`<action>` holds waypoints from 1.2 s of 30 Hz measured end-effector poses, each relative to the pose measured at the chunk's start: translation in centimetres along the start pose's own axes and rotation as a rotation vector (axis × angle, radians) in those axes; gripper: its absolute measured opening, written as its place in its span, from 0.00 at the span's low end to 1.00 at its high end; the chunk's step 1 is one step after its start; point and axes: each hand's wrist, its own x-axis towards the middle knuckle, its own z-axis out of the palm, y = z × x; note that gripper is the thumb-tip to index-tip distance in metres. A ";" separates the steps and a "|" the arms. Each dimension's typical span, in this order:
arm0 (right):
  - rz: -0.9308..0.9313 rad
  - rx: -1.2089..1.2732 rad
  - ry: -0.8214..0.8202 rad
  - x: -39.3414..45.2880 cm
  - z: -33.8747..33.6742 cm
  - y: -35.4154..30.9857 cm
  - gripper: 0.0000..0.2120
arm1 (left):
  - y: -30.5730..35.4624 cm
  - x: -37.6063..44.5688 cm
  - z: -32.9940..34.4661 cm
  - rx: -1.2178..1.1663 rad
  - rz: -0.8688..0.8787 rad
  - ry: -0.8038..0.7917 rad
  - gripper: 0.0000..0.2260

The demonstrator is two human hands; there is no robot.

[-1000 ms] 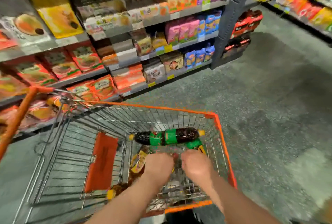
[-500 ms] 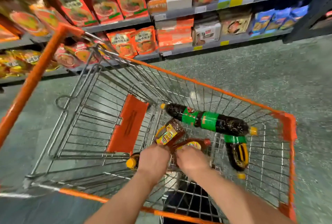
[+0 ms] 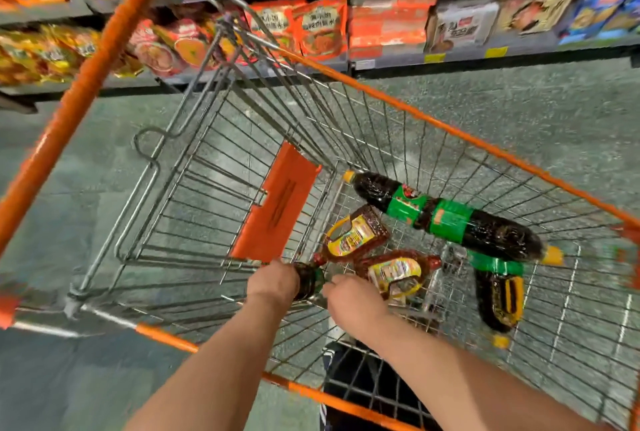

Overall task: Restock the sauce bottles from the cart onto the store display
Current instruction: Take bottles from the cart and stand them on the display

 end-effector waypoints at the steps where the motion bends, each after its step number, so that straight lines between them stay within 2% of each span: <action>1: -0.008 -0.006 0.007 -0.2 0.1 0.0 0.13 | 0.1 0.4 0.3 0.003 0.004 -0.008 0.15; 6: 0.003 -0.012 -0.026 -1.0 1.0 0.2 0.20 | 0.2 1.3 1.1 -0.014 0.023 -0.021 0.16; 10: 0.009 0.035 -0.010 -1.6 0.8 0.3 0.19 | 0.1 1.3 1.2 0.001 0.085 -0.007 0.15; 16: 0.002 0.021 0.099 -2.9 -0.5 0.5 0.14 | 2.1 -0.9 -0.3 -0.039 0.190 0.059 0.09; 18: 0.016 0.006 0.127 -3.4 -1.1 0.6 0.13 | 2.3 -1.9 -1.2 -0.060 0.216 0.111 0.10; 21: 0.078 0.011 0.079 -4.5 -2.4 0.2 0.14 | 2.3 -3.9 -3.4 -0.153 0.256 0.223 0.12; 24: 0.178 0.049 0.065 -6.2 -4.2 -0.1 0.16 | 2.7 -6.4 -7.0 -0.247 0.285 0.342 0.14; 27: 0.293 0.103 0.120 -8.7 -6.1 -0.7 0.16 | 3.7 -10.1 -11.1 -0.324 0.322 0.433 0.13; 30: 0.425 0.118 0.123 -11.4 -8.6 -1.5 0.16 | 5.1 -14.3 -15.2 -0.283 0.376 0.548 0.16; 33: 0.595 0.167 0.232 -14.4 -10.7 -2.0 0.17 | 6.6 -18.9 -19.2 -0.206 0.446 0.693 0.19; 35: 0.724 0.353 0.412 -16.7 -12.0 -2.3 0.19 | 7.8 -22.2 -21.2 -0.167 0.502 0.767 0.20; 36: 0.768 0.457 0.552 -18.1 -12.7 -2.5 0.19 | 8.6 -23.7 -21.9 -0.148 0.534 0.795 0.20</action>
